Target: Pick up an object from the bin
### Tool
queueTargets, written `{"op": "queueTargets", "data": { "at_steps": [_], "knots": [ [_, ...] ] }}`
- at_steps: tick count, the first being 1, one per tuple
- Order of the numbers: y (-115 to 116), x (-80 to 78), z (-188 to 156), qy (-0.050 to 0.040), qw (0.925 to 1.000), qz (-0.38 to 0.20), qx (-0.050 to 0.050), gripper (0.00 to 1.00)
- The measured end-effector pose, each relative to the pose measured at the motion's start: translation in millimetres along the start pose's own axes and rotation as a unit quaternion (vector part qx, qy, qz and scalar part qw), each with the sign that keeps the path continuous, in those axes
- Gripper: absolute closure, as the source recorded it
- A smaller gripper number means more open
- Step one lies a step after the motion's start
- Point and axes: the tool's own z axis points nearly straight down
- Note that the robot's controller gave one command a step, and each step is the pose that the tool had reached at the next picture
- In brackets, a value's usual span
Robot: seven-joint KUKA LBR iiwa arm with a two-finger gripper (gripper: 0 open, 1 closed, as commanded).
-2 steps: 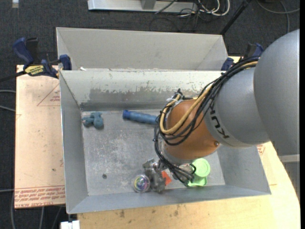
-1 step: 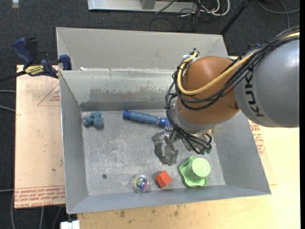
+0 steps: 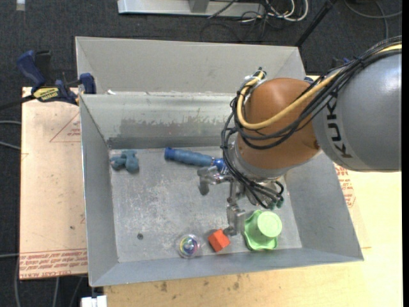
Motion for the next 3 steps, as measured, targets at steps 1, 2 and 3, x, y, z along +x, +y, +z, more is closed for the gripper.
{"op": "queueTargets", "data": {
  "at_steps": [1, 2, 3],
  "knots": [
    [37, 5.4, 106, 0.0022, 0.9927, 0.121, 0.0, 0.0],
    [25, -1.2, 122, -0.0018, 0.9983, 0.058, 0.0, 0.0],
    [-5, 19.0, 120, -0.0074, 0.9997, -0.021, 0.002, 0.0]
  ]
}}
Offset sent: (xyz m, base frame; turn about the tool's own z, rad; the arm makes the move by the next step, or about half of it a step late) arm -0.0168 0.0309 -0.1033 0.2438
